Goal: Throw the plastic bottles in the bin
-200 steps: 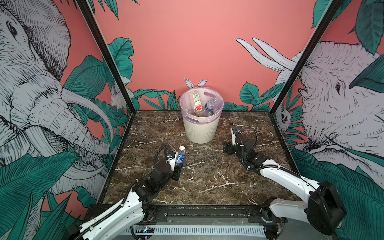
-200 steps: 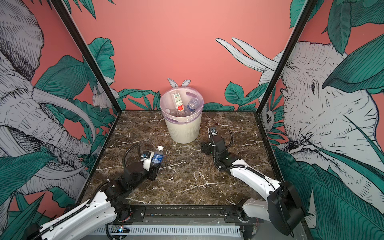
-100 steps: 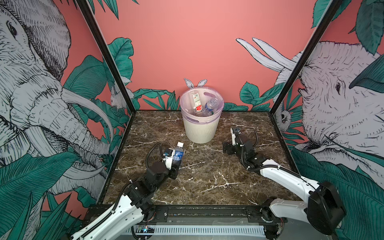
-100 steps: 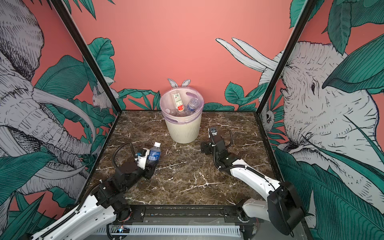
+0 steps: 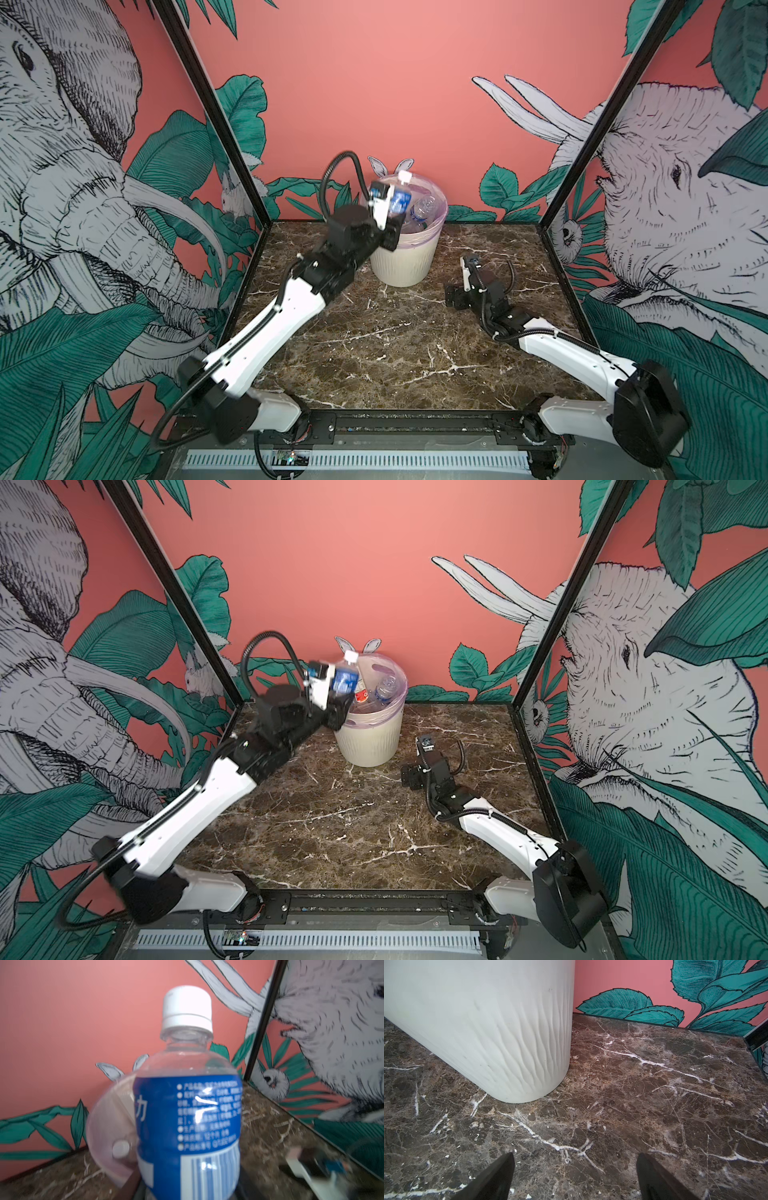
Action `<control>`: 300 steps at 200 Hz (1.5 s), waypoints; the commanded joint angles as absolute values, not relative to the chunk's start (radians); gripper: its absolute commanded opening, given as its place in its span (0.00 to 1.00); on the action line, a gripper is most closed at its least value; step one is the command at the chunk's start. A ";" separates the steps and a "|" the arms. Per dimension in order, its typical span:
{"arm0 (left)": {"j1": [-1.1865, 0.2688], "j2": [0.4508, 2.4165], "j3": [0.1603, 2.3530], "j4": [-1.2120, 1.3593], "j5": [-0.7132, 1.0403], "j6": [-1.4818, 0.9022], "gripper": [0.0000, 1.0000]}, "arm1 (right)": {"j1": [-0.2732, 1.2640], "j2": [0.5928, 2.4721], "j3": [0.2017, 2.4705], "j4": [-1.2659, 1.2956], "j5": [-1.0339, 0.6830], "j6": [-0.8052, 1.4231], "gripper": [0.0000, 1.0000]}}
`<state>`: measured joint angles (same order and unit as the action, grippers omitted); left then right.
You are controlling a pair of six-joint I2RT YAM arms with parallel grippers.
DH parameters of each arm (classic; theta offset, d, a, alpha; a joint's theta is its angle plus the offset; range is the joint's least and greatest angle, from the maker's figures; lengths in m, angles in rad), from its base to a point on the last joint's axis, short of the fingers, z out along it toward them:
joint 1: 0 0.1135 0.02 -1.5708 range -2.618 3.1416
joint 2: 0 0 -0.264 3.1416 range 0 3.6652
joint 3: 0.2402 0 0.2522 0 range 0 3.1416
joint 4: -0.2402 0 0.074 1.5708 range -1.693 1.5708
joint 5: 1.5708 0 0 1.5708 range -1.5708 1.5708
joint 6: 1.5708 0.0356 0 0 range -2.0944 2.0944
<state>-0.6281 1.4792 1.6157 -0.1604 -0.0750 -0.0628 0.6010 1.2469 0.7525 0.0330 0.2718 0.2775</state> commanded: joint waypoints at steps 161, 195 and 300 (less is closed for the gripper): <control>-0.494 1.378 1.434 -0.143 -0.096 -0.078 1.00 | 0.592 1.258 0.775 0.033 0.306 0.264 0.97; -0.402 1.250 1.244 -0.100 -0.074 -0.164 1.00 | 0.578 1.271 0.784 0.017 0.329 0.267 0.99; -0.270 1.068 0.928 -0.118 -0.193 -0.148 0.99 | 0.466 1.314 0.848 -0.078 0.334 0.277 0.99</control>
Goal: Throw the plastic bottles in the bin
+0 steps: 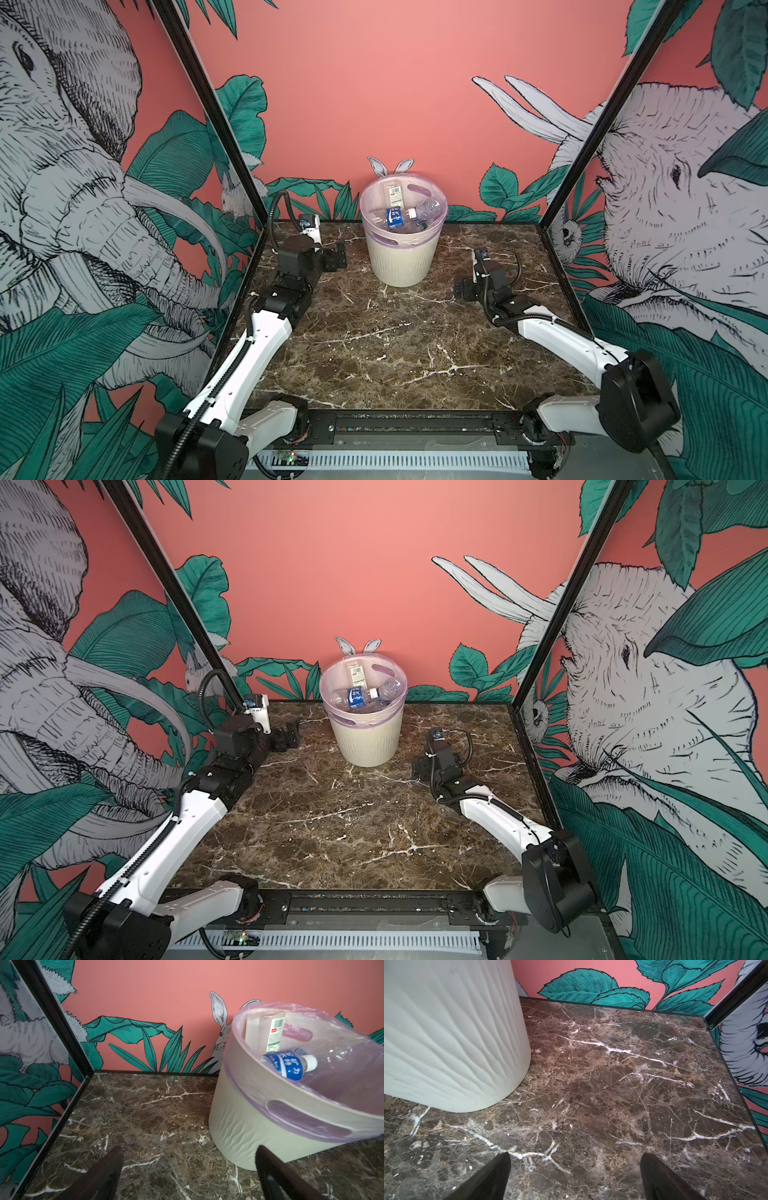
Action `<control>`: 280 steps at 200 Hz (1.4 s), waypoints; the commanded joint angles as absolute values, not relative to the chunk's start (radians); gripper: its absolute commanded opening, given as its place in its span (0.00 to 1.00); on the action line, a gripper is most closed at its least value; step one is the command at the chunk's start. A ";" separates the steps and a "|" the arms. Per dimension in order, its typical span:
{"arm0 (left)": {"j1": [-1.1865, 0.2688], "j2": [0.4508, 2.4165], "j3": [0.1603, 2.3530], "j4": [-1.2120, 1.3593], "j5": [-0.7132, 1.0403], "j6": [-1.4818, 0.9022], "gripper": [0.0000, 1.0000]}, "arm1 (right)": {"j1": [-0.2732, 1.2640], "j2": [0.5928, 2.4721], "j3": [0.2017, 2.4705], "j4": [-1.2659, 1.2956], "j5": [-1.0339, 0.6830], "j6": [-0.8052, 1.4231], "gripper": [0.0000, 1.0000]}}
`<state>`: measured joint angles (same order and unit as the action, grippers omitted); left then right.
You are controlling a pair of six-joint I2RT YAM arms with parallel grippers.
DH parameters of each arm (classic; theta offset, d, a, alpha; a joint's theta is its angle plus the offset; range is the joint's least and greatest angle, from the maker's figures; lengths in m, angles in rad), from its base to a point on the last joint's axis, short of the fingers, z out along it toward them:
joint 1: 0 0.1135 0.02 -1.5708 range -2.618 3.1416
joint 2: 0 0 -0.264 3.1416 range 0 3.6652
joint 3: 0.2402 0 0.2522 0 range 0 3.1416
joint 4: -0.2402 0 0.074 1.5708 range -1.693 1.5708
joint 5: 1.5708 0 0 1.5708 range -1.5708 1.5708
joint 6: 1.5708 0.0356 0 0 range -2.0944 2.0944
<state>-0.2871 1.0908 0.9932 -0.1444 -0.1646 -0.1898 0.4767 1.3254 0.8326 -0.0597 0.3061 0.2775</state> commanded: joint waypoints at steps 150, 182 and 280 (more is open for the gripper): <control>-0.178 1.052 0.403 0.496 -0.235 0.145 1.00 | 0.368 1.151 0.652 0.077 0.414 0.124 1.00; -0.131 1.133 0.375 0.590 -0.164 0.136 1.00 | 0.368 1.151 0.614 0.118 0.428 0.082 1.00; -0.053 1.383 0.319 0.894 -0.009 0.134 1.00 | 0.340 1.146 0.527 0.271 0.325 -0.004 1.00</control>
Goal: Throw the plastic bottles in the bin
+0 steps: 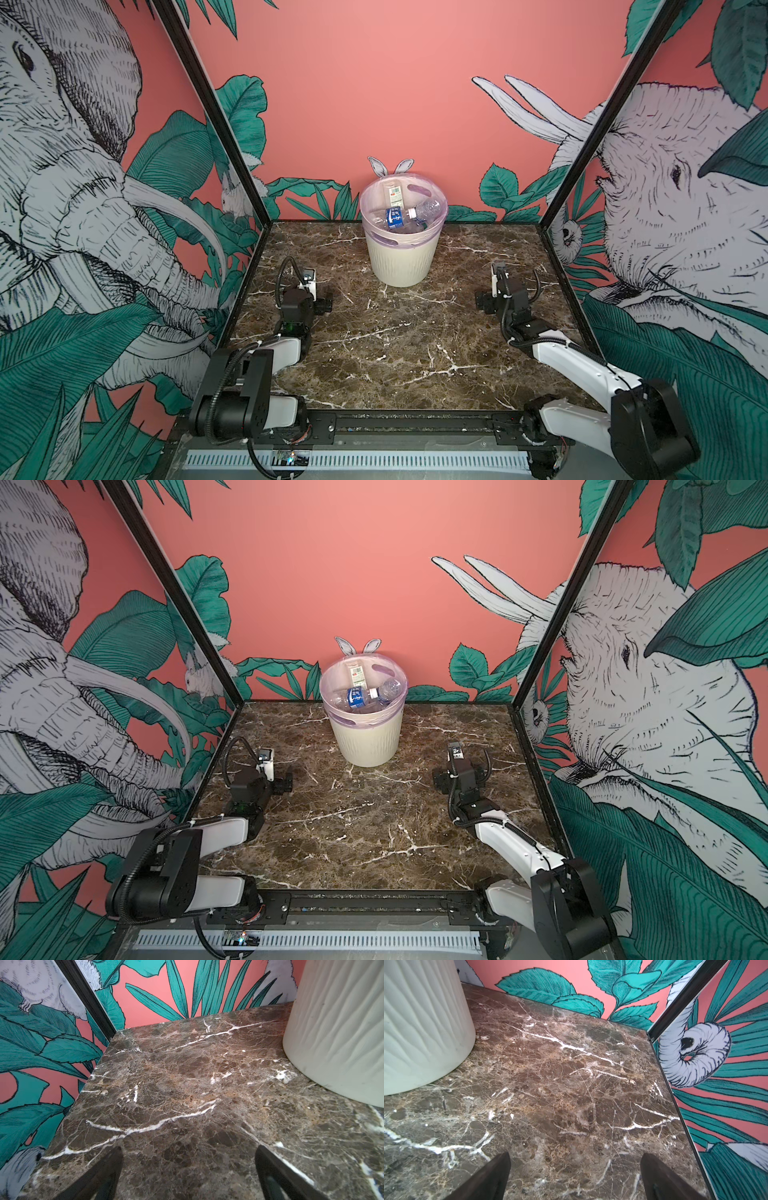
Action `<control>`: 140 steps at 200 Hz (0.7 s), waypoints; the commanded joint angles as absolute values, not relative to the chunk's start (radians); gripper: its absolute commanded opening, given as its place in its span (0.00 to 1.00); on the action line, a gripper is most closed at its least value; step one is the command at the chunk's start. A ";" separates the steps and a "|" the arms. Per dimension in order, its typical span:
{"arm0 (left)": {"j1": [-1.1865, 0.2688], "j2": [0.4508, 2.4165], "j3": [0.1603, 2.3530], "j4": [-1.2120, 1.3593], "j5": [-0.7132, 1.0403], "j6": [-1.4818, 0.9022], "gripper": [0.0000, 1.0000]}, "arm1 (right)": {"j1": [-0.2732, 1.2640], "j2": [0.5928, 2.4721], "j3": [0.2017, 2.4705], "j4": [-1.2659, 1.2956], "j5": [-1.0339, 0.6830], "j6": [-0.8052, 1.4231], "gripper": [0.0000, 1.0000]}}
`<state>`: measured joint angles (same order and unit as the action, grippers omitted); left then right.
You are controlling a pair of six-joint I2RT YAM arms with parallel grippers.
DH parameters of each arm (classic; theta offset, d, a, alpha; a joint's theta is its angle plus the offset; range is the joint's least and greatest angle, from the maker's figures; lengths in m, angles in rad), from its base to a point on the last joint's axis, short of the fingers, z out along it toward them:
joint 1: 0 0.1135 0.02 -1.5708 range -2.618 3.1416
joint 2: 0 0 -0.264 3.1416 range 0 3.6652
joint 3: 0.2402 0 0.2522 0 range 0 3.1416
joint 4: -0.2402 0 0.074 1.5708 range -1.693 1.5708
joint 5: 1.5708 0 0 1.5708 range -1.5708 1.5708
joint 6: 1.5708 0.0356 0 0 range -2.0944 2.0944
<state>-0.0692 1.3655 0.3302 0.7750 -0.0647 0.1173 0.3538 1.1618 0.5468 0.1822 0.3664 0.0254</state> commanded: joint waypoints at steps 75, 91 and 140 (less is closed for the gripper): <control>-0.040 1.497 0.381 0.879 0.044 0.143 1.00 | 0.292 1.173 0.528 0.285 0.237 -0.015 1.00; -0.040 1.532 0.382 0.908 0.040 0.138 0.99 | 0.284 1.172 0.526 0.287 0.229 -0.015 1.00; -0.032 1.560 0.406 0.893 0.051 0.134 1.00 | 0.258 1.185 0.525 0.302 0.188 -0.014 1.00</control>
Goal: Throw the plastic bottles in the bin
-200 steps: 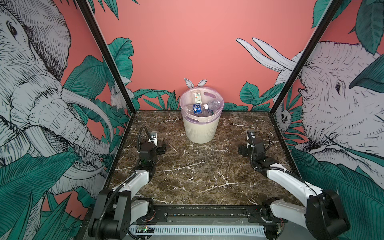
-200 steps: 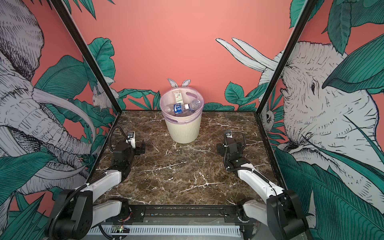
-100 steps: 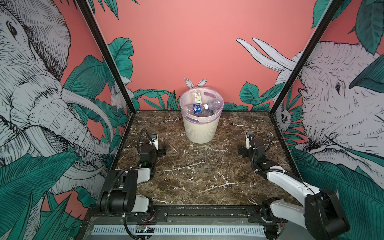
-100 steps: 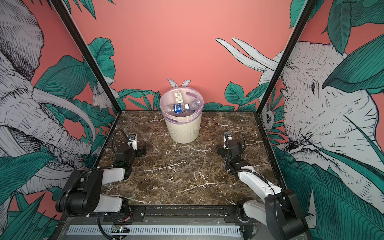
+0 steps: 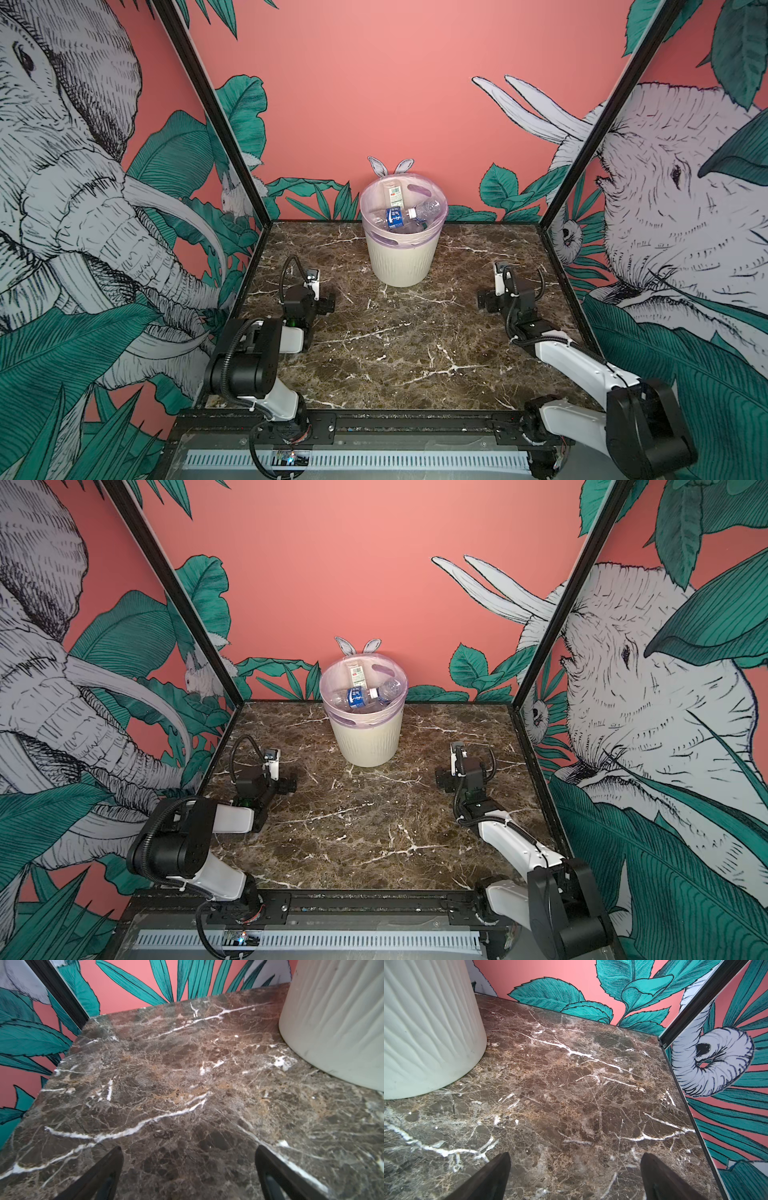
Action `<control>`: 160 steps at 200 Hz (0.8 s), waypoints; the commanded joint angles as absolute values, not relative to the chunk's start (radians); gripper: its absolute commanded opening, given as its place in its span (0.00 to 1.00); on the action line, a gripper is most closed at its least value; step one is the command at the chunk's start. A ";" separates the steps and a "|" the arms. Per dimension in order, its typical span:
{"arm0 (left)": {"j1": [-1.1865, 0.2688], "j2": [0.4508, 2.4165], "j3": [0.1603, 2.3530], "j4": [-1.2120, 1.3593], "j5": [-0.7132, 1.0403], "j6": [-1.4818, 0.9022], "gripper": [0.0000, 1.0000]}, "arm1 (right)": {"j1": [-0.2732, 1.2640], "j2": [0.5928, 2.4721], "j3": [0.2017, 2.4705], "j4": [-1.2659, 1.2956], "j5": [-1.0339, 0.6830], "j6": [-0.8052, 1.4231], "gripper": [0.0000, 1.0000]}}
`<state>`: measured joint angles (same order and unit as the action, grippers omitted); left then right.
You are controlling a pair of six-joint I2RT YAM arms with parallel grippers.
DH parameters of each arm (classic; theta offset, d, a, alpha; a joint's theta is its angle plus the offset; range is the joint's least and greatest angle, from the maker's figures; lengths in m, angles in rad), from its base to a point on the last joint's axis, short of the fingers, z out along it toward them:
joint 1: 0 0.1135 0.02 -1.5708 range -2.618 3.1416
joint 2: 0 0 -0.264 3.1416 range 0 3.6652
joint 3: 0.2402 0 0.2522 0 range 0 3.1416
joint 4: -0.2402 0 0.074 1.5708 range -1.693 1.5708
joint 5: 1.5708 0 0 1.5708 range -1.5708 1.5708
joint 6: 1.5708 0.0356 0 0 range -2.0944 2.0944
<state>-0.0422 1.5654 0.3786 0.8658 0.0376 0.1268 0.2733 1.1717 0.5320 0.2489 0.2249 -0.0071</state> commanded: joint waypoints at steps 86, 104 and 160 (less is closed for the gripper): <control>-0.032 1.551 0.418 0.850 0.002 0.117 1.00 | 0.189 1.327 0.497 0.474 0.169 -0.062 1.00; -0.032 1.551 0.418 0.850 0.003 0.118 1.00 | 0.187 1.356 0.482 0.529 0.168 -0.084 1.00; -0.031 1.551 0.418 0.851 0.002 0.118 0.99 | 0.154 1.441 0.474 0.650 0.146 -0.128 1.00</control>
